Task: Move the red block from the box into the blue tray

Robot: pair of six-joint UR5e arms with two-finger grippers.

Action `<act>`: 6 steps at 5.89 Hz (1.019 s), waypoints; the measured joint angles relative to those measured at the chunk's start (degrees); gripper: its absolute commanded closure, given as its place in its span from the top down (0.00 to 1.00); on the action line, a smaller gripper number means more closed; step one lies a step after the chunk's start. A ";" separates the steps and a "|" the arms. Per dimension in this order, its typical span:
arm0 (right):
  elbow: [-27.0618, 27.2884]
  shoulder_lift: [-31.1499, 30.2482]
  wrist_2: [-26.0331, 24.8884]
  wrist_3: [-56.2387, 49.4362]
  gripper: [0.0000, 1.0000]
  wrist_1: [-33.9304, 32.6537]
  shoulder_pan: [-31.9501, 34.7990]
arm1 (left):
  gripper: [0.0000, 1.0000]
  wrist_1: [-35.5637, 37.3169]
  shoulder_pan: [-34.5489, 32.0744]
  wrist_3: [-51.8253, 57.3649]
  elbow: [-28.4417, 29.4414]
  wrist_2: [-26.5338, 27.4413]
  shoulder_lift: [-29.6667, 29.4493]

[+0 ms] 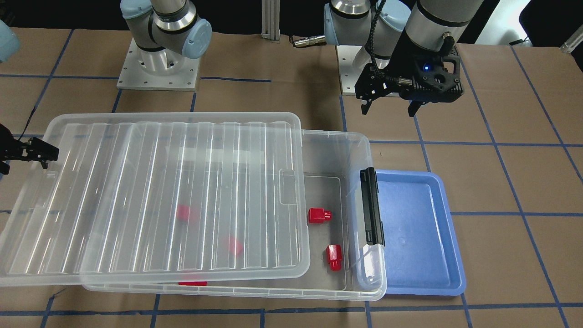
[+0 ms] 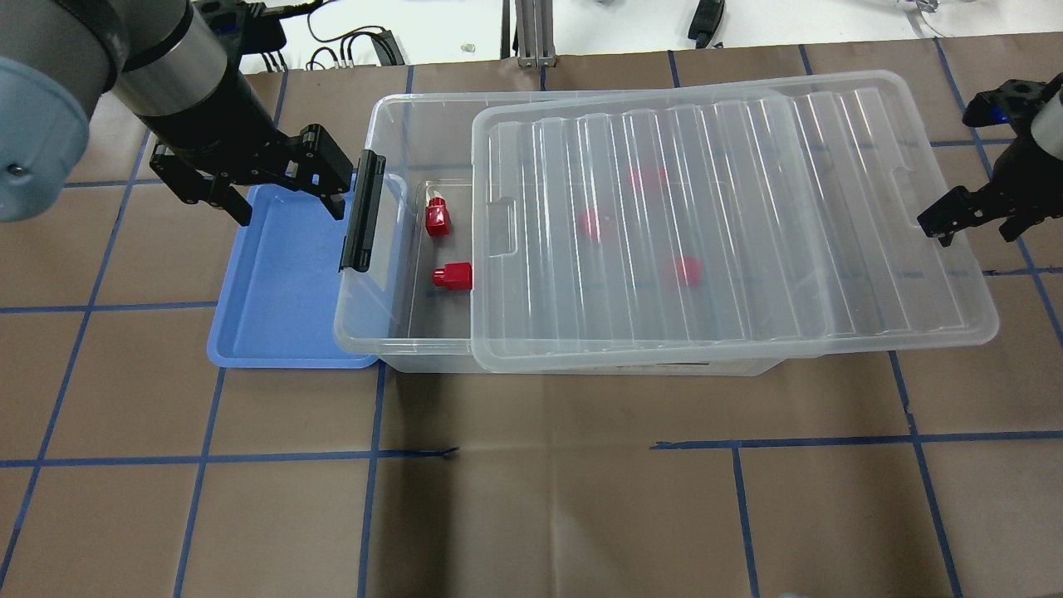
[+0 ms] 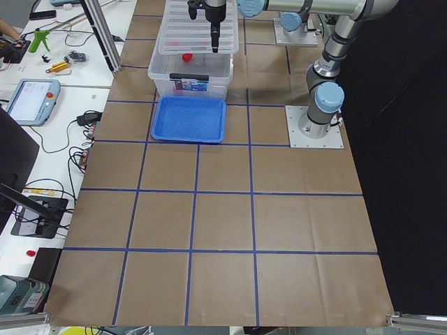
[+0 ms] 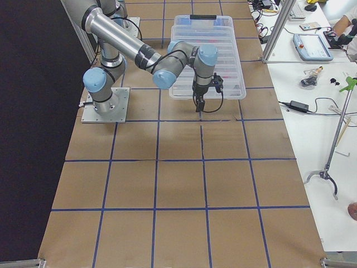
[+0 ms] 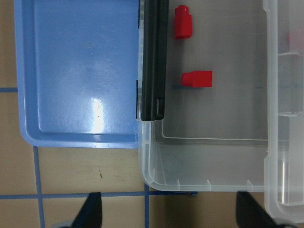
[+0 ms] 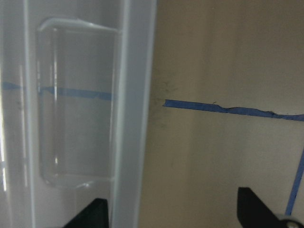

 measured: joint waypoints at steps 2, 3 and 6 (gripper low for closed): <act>-1.59 0.31 -1.24 -1.51 1.00 -0.84 -0.62 | 0.99 0.00 0.00 0.00 0.03 0.00 0.00; -2.23 0.34 -1.38 -1.56 1.00 -0.86 -0.90 | 0.99 0.00 -0.03 -0.13 0.00 0.03 -0.14; -2.46 0.39 -1.15 -1.71 1.00 -0.64 -5.72 | 0.99 0.08 -0.20 0.04 0.05 0.12 -0.88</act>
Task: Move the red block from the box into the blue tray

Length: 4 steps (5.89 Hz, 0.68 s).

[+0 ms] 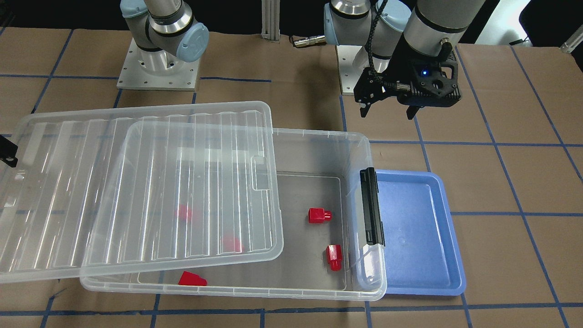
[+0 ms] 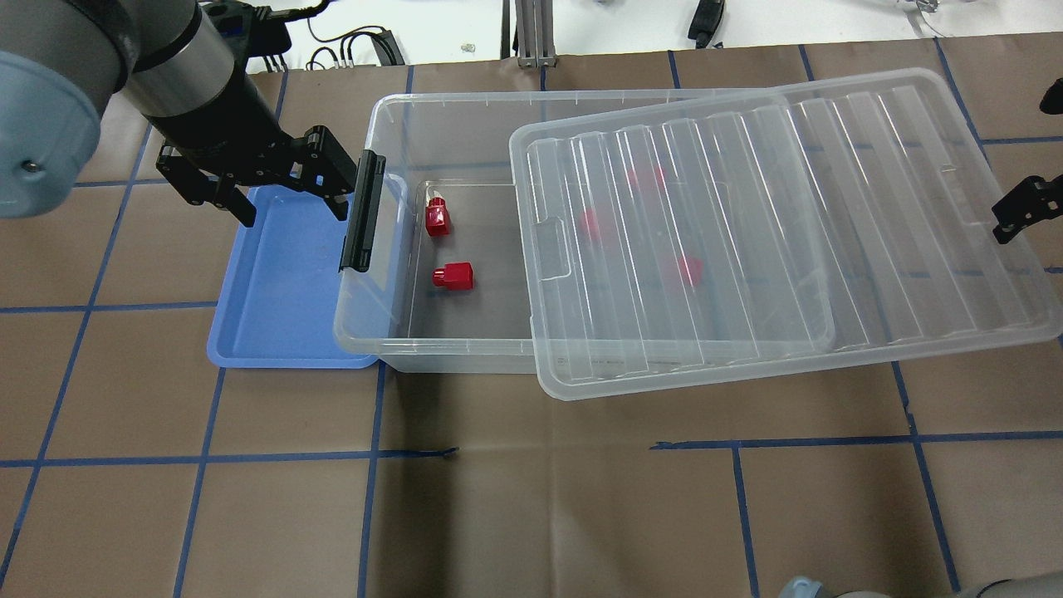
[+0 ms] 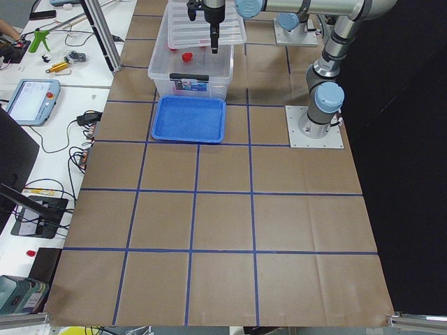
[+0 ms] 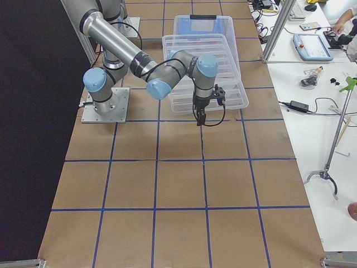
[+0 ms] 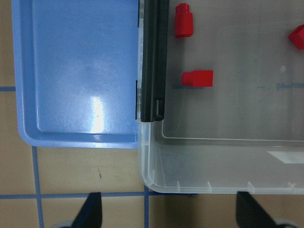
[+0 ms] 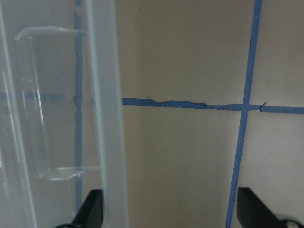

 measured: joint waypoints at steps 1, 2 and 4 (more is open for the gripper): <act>0.04 0.10 -0.01 -0.05 1.00 0.12 -1.03 | 0.99 -0.02 -0.03 1.73 -0.05 0.01 -0.23; 0.04 0.27 -0.02 -0.09 1.00 0.28 -2.47 | 0.99 0.18 -0.13 4.19 -0.55 -0.04 -0.56; -0.34 -0.08 -0.16 0.10 1.00 0.99 -3.78 | 0.99 4.54 -2.80 10.59 -1.73 -0.07 -2.97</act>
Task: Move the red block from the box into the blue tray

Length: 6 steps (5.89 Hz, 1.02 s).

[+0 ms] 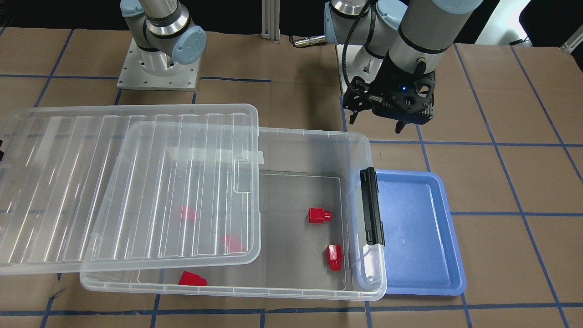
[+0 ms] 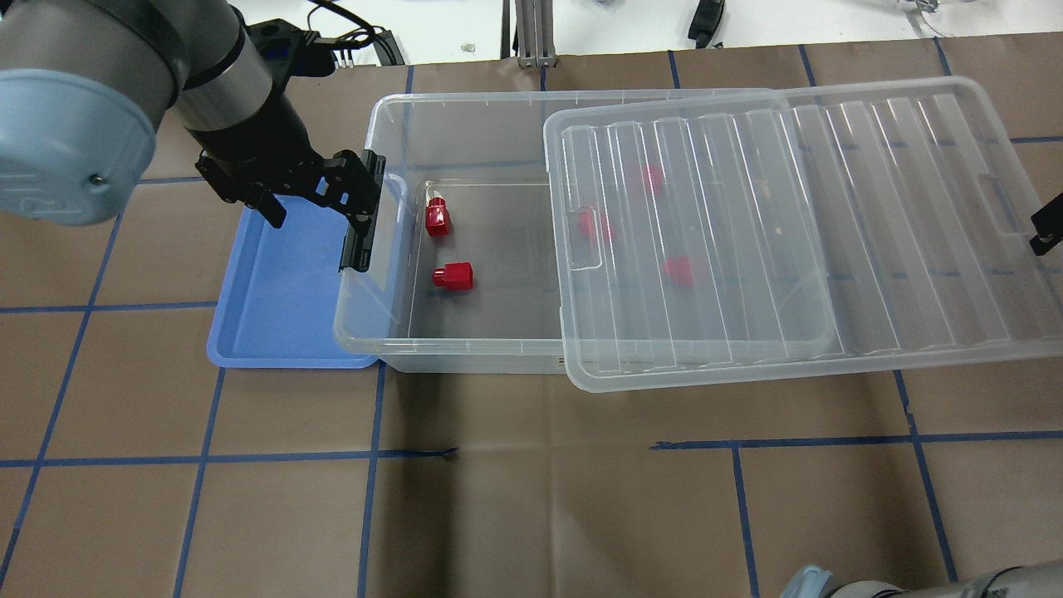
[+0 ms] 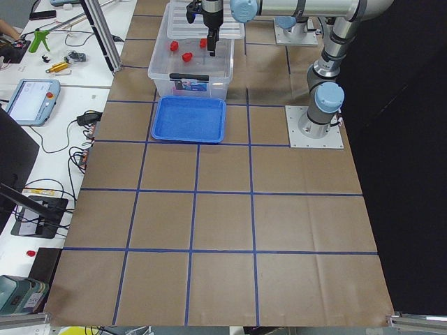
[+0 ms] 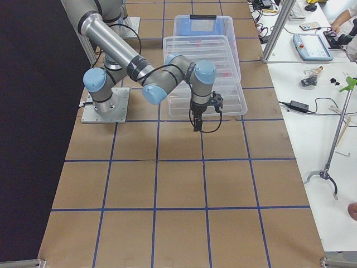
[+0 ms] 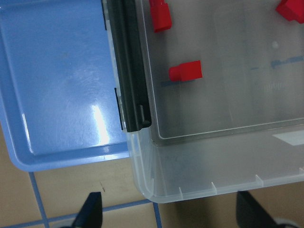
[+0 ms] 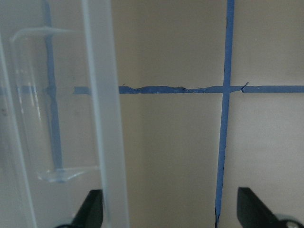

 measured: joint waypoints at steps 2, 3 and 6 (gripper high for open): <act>-0.82 -1.27 -0.02 1.10 1.00 2.96 0.01 | 0.98 4.68 -3.31 10.60 -0.17 -0.02 -3.83; -2.51 -2.40 0.11 3.02 1.00 7.06 0.35 | 0.98 5.45 -3.99 21.52 -0.19 0.07 -5.27; -9.16 -6.73 0.83 16.47 1.00 21.85 9.33 | 0.98 9.39 -4.31 57.69 -0.57 0.57 -9.36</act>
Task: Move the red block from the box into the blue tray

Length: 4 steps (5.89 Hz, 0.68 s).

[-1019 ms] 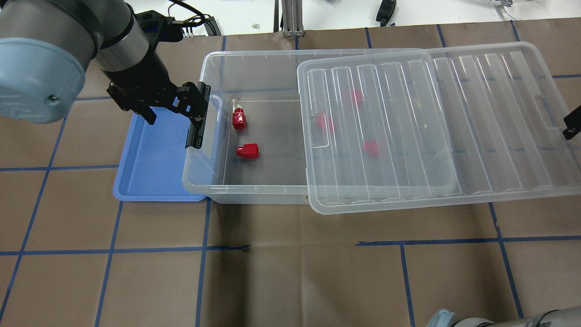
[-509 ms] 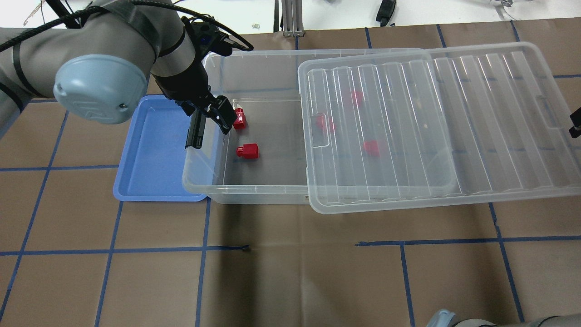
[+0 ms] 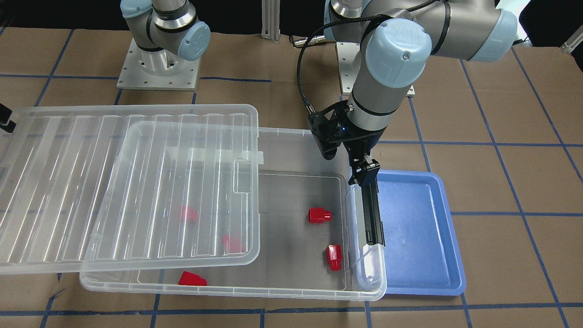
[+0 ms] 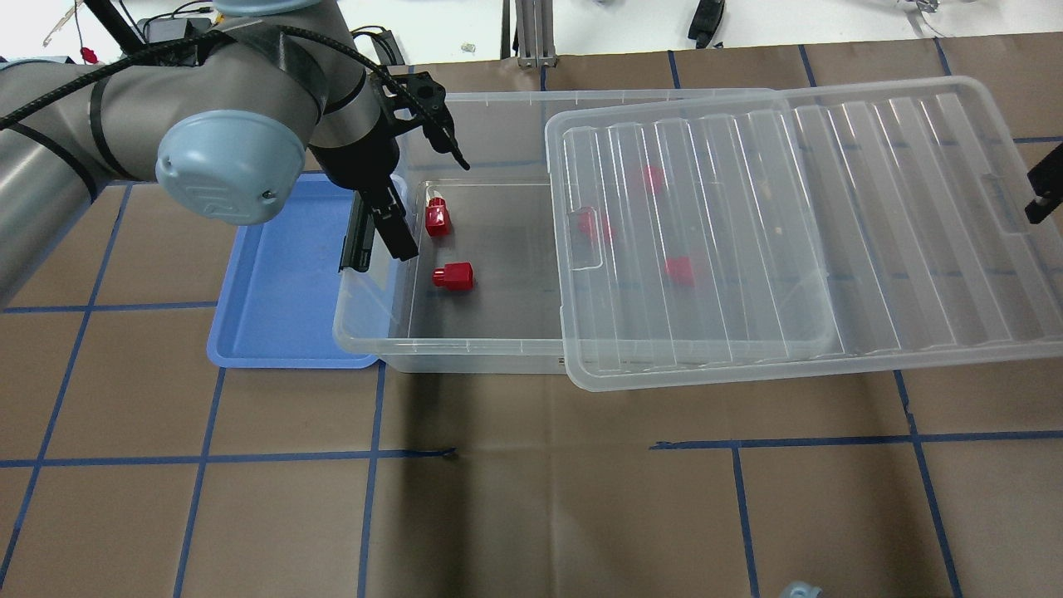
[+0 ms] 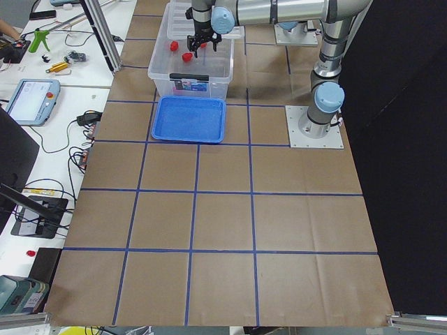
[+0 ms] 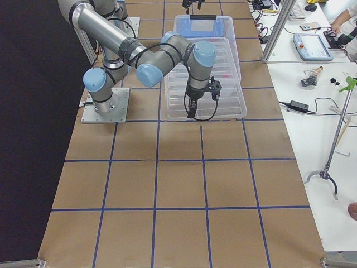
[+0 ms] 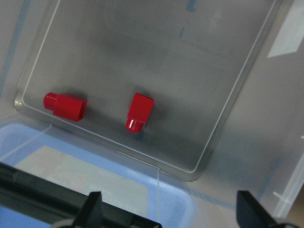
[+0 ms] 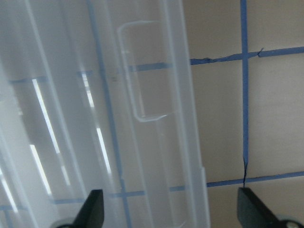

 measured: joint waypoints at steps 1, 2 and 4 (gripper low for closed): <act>-1.65 -1.10 0.32 6.44 1.00 3.10 5.29 | 0.98 1.10 -0.01 8.64 -0.33 0.09 -1.12; -2.59 -1.90 1.56 12.42 1.00 4.81 10.70 | 0.97 3.47 0.03 13.72 -1.21 0.11 -2.07; -2.97 -2.96 4.84 23.92 1.00 5.68 21.17 | 0.97 12.21 -0.03 16.30 -3.04 0.18 -7.54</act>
